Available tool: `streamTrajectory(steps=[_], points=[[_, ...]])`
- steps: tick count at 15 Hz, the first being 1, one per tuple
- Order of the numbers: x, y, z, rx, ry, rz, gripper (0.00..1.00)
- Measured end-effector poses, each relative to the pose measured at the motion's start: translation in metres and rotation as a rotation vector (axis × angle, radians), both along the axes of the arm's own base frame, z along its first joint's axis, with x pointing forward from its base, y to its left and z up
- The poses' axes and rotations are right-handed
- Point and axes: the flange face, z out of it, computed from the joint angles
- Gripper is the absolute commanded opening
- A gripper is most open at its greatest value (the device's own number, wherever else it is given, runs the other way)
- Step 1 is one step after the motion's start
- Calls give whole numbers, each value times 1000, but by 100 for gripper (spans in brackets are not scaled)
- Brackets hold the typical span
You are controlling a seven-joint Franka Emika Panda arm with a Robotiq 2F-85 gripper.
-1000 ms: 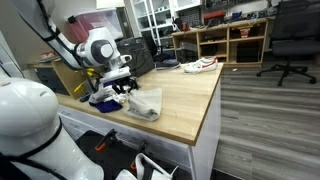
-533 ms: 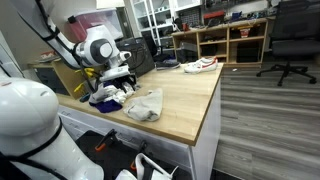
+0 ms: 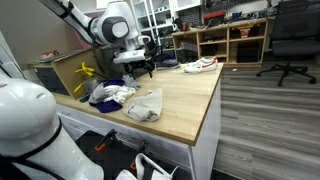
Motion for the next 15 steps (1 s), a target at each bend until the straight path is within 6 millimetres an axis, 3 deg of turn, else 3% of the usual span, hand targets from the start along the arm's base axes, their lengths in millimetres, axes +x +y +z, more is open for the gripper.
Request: streamTrajectory(steps=[4, 7, 15], points=[[24, -67, 17, 13, 63, -138, 100], [36, -100, 8, 1, 148, -185, 100], [49, -141, -46, -11, 354, -243, 100]])
